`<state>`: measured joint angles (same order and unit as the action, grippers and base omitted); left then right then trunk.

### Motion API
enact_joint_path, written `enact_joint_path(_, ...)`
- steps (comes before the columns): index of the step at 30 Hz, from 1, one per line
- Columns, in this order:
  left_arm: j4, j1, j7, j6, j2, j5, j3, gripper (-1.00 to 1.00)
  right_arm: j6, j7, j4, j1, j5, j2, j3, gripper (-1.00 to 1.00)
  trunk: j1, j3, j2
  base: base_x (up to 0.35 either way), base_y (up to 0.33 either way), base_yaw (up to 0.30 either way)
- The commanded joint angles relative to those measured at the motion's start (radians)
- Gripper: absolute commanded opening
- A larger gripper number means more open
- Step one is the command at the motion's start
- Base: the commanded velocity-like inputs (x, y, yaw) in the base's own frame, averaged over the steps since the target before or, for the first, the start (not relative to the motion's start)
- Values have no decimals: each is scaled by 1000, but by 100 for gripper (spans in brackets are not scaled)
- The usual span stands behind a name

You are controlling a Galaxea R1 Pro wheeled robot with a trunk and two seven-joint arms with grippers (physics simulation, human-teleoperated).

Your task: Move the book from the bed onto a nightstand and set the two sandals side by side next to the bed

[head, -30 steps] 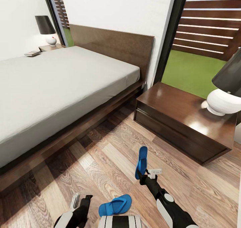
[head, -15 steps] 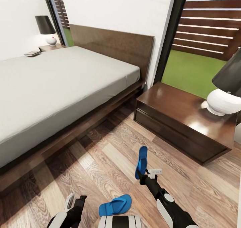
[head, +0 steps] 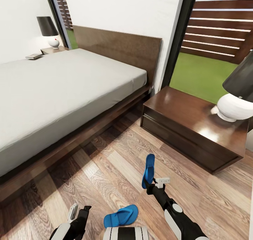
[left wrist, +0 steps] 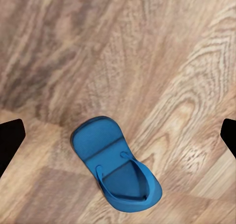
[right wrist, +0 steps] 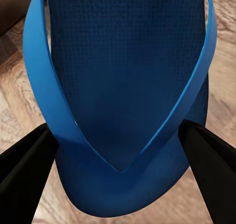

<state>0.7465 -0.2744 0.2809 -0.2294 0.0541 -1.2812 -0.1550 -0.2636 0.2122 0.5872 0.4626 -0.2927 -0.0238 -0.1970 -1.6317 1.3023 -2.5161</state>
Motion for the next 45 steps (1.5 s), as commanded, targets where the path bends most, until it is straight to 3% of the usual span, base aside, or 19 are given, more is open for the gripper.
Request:
enact_joint_path(1, 2, 0, 6, -5, 1, -7, -5, 100, -3, 4, -1, 1, -11, 1, -2, -100, 0, 1, 0, 0, 0, 0)
enact_joint_path(45, 2, 0, 6, -8, 1, -7, -1, 100, -3, 6, -1, 0, -17, 0, -2, -100, 0, 1, 0, 0, 0, 0)
